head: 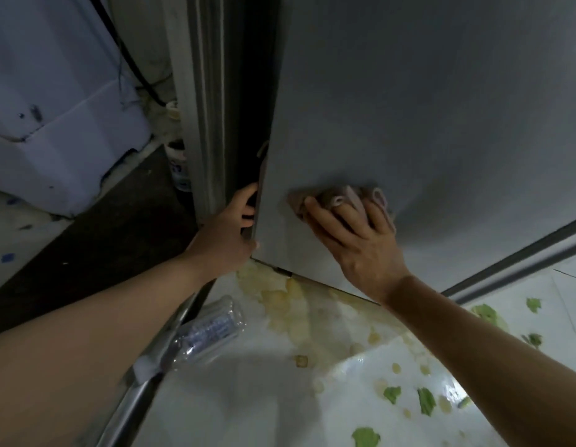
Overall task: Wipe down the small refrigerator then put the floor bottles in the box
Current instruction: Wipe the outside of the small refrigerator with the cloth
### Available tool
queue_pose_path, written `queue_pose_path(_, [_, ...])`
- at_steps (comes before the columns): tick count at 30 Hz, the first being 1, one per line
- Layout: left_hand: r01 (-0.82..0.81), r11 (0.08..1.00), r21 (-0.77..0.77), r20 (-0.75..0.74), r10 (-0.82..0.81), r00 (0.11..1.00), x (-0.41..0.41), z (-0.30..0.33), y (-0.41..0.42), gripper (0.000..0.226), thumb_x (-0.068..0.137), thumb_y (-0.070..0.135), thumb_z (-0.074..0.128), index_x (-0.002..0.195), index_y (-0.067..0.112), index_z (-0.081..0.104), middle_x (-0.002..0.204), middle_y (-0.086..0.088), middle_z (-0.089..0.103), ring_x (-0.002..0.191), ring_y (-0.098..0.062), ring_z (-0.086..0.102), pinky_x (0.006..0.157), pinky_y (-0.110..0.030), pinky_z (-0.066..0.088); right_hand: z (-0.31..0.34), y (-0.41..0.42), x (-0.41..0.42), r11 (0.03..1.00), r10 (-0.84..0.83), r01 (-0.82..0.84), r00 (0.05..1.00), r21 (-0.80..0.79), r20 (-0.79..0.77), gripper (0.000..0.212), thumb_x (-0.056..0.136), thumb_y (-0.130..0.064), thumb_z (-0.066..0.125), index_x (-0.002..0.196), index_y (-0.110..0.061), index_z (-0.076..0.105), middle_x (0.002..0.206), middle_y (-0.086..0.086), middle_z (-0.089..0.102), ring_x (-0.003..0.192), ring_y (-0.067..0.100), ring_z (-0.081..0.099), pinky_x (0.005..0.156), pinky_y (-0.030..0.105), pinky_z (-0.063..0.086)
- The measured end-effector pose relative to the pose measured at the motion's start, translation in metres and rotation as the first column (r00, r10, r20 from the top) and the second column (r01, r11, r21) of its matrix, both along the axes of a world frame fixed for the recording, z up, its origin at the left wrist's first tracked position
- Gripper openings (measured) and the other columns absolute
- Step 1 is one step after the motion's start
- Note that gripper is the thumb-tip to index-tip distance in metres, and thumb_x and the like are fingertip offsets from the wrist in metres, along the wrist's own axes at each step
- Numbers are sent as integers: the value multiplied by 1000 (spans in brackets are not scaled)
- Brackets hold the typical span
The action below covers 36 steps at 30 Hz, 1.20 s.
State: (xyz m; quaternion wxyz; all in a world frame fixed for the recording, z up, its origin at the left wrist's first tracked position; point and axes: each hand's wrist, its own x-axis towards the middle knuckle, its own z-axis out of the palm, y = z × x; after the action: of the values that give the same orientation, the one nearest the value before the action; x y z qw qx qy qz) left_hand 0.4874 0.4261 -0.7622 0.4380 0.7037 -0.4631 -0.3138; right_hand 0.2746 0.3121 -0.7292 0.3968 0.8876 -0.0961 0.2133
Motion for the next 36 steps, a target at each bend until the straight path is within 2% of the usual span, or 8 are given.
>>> queue_pose_path(5, [48,999,23,-10,-48,999,4,4,6,90,78,1,67,143,43,21,121,15,47,116,-7,45,90,-24,39,-32,21,20,990,-127,77,841,-116,-526,76,72,-23,80,140,-30,45,150,-12,37,139,15,34,113,35,26])
queue_pose_path(7, [63,997,42,4,-64,998,5,7,9,89,78,1,67,144,40,21,130,8,47,118,-4,43,91,-20,36,-21,17,24,979,-138,34,836,-201,-532,82,78,-19,74,146,-23,29,155,-5,28,143,21,25,116,41,19])
queue_pose_path(15, [18,994,107,66,-25,997,13,2,18,84,77,2,67,143,36,27,145,3,38,133,-12,35,98,-21,29,15,11,43,992,-63,44,985,-116,-163,50,89,-15,47,139,-17,49,149,1,40,134,27,26,115,50,2])
queue_pose_path(21, [-46,991,127,61,38,997,18,-6,35,80,78,0,66,143,30,29,143,0,42,129,-15,41,99,-22,33,-30,26,58,980,-192,119,768,-158,-611,71,95,-19,54,152,-18,12,160,4,-1,146,29,-5,109,54,-11])
queue_pose_path(24, [-57,993,108,76,48,996,23,-3,40,78,79,1,65,143,28,29,141,0,43,126,-14,43,97,-21,34,-18,25,59,979,-190,121,826,-162,-531,60,96,-25,43,151,-26,18,159,-4,13,146,23,7,115,49,-8])
queue_pose_path(27, [-80,993,92,74,73,995,29,-2,42,77,79,1,65,143,27,31,139,1,44,124,-12,44,94,-19,33,9,14,66,992,-18,-5,982,-123,-187,51,89,-17,44,140,-22,46,148,-2,41,135,26,27,115,49,-2])
queue_pose_path(31, [-95,990,106,51,90,995,32,-11,39,75,80,0,65,142,27,31,138,1,44,125,-12,44,96,-22,36,12,5,80,995,78,-71,992,-69,96,44,95,-12,38,136,-16,52,142,1,49,128,25,33,114,50,6])
queue_pose_path(36, [-97,986,139,45,91,995,31,-27,40,77,79,4,68,142,30,31,139,2,44,125,-10,44,95,-21,36,-43,10,77,995,48,-58,993,-86,-110,45,88,-16,44,132,-15,56,142,2,50,129,30,30,114,50,9])
